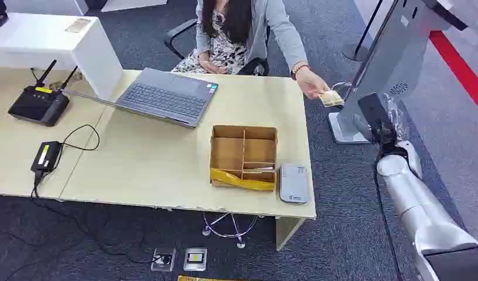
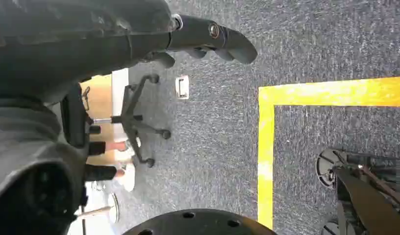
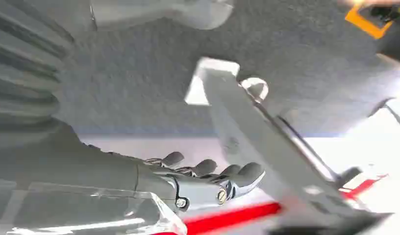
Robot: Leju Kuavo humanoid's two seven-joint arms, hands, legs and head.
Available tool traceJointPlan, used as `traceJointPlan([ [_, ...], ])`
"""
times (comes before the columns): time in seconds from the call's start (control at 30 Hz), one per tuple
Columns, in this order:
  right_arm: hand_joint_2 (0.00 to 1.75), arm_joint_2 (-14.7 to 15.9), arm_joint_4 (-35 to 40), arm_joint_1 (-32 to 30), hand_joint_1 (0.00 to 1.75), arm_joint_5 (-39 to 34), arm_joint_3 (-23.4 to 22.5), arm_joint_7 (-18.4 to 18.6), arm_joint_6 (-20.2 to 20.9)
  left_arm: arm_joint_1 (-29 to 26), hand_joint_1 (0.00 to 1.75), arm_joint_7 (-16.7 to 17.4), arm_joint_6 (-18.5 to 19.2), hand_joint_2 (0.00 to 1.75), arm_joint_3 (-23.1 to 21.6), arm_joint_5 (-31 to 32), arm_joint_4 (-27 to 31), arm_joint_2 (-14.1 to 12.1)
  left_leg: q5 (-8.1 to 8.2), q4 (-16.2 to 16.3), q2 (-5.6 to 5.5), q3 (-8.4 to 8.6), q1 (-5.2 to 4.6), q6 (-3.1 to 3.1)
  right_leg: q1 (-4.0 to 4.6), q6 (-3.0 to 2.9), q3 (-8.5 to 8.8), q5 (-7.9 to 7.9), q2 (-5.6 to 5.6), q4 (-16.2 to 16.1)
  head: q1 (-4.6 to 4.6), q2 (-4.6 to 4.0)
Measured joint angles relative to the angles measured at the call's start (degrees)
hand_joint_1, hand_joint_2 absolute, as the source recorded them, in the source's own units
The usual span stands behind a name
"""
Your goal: Pass the card to the sensor for recognition and then transmit it.
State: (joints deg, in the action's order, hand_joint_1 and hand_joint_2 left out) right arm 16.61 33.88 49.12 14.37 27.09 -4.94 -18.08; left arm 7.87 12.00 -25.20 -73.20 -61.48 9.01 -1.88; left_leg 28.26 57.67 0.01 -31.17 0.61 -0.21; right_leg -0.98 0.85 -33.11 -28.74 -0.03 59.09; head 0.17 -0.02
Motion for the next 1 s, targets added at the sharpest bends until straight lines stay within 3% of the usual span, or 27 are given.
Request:
traceJointPlan([
  [0.13, 1.75, -2.05, 1.75, 0.73, 0.00, 8.14, 7.48, 2.22, -4.04, 0.00, 0.00, -1.09, 1.01, 0.00, -0.24, 0.94, 0.00, -0.28, 0.00, 0.00, -0.03, 0.01, 0.00, 0.00, 0.00, 0.00, 0.00, 0.00, -0.02, 0.00, 0.00, 0.00],
  [0.27, 1.75, -2.99, 1.75, 0.74, 0.00, 10.07, 11.93, 2.47, -5.59, -0.02, 0.00, -1.31, 1.11, 0.00, -0.31, 1.09, 0.00, -0.39, 0.00, 0.00, -0.03, 0.01, 0.00, 0.00, 0.00, 0.00, 0.00, 0.00, -0.02, -0.01, 0.00, 0.02],
  [0.57, 1.75, -3.69, 1.64, 0.72, 0.00, 10.42, 17.35, 2.45, -6.73, -0.05, 0.00, -1.60, 1.14, 0.00, -0.87, 1.20, 0.00, -0.74, 0.00, 0.00, -0.02, 0.01, 0.00, 0.00, 0.00, 0.00, -0.03, 0.00, 0.00, -0.02, 0.00, 0.00],
  [0.77, 1.75, -3.71, 1.00, 0.67, 0.00, 9.85, 18.46, 1.62, -9.26, -0.12, 0.00, -2.38, 1.44, 0.00, -1.51, 1.46, 0.00, -1.09, 0.00, 0.00, -0.02, 0.01, 0.00, 0.00, 0.00, 0.00, -0.05, 0.00, 0.02, -0.02, 0.02, 0.02],
  [0.8, 1.75, -3.71, 0.83, 0.67, 1.75, 9.50, 18.66, 1.59, -9.29, -0.12, 0.00, -2.51, 1.51, 0.00, -1.57, 1.51, 0.00, -1.09, 0.00, 0.00, -0.02, 0.01, 0.00, 0.00, 0.00, 0.00, -0.05, 0.00, 0.02, -0.02, 0.02, 0.00],
  [1.0, 1.75, -3.74, 0.06, 0.60, 1.75, 6.92, 19.01, -0.46, -9.61, -0.16, 0.00, -4.02, 0.77, 0.00, -1.62, 1.60, 0.00, -1.36, 0.00, 0.00, -0.02, 0.01, 0.00, 0.00, 0.00, 0.00, -0.05, 0.00, 0.02, -0.02, 0.02, 0.02],
])
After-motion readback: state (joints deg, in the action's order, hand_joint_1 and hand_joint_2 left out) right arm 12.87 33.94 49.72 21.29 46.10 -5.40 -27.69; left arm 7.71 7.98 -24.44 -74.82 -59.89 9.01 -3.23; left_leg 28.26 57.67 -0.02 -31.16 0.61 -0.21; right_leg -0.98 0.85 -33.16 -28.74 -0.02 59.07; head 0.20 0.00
